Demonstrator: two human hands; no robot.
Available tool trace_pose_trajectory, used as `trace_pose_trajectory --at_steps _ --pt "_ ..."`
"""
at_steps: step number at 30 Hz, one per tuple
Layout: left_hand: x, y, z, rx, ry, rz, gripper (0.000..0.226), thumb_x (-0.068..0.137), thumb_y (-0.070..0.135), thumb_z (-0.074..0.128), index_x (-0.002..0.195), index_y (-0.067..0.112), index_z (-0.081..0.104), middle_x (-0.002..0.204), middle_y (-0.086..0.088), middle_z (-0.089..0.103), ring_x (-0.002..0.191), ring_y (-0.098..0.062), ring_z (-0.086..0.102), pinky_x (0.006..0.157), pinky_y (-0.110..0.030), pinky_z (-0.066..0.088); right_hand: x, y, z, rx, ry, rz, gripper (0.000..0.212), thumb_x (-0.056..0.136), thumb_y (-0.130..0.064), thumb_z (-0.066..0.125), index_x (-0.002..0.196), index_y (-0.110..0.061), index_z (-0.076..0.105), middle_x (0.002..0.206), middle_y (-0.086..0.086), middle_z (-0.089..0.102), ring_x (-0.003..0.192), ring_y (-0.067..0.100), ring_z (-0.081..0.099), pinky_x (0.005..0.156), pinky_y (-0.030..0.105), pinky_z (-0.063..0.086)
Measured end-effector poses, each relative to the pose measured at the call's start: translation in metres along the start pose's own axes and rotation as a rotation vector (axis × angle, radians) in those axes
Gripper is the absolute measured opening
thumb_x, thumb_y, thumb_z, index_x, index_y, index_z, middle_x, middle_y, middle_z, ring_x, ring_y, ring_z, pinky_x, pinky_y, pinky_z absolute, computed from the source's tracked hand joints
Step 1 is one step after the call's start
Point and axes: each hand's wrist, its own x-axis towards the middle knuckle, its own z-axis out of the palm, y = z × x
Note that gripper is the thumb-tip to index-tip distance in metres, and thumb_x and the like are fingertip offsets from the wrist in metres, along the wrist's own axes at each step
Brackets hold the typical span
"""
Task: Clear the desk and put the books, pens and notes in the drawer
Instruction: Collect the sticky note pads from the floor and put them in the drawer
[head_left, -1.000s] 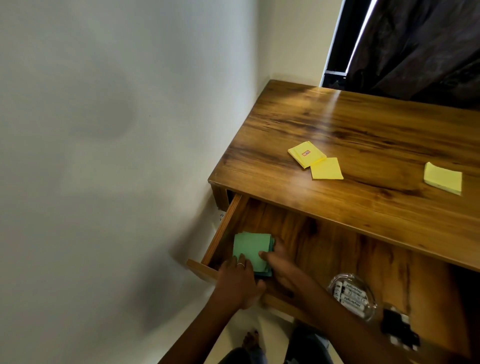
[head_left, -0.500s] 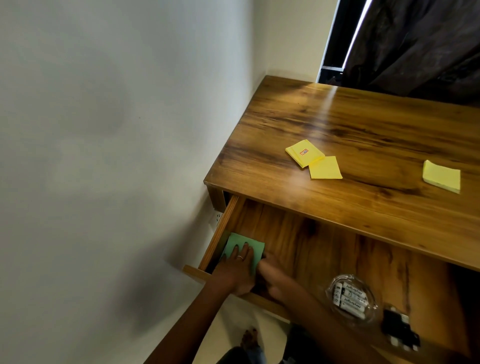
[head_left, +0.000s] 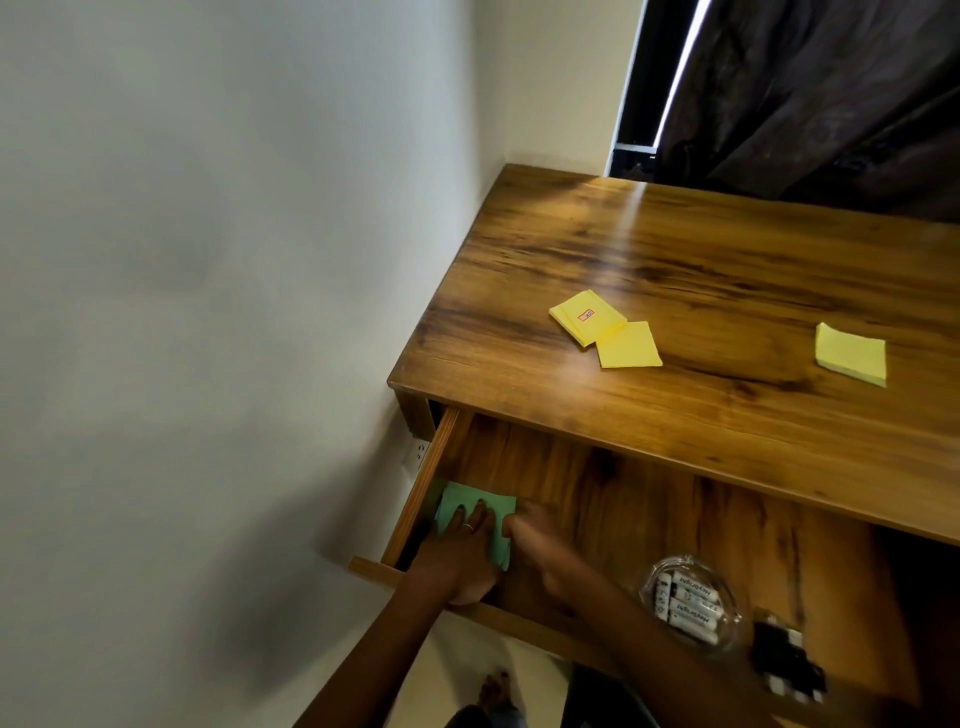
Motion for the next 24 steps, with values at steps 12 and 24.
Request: trace_pose_trajectory --at_steps 12,24 --pt "0.015 0.081 -0.047 -0.367 0.988 0.452 0.026 0.091 0.031 0.044 0.102 0.025 0.067 0.087 0.013 0.069 0.074 0.004 0.060 0.060 -0.014 0.050 -0.035 -0.057 -0.164 -0.371 0.668 -0.683 0.026 0.088 -0.008 0.052 0.111 -0.019 0.061 0.112 -0.003 0.055 0.107 0.015 0.050 0.090 0.028 0.041" --pt "0.060 0.167 -0.089 -0.802 0.533 0.536 0.022 0.092 0.031 0.046 0.106 0.039 0.060 0.108 0.016 0.066 0.101 0.002 0.060 0.088 -0.029 0.052 0.037 -0.037 -0.368 -0.929 0.772 -0.240 0.048 0.096 -0.020 0.045 0.139 -0.002 0.035 0.145 0.019 0.035 0.132 0.035 0.034 0.106 0.045 0.032"
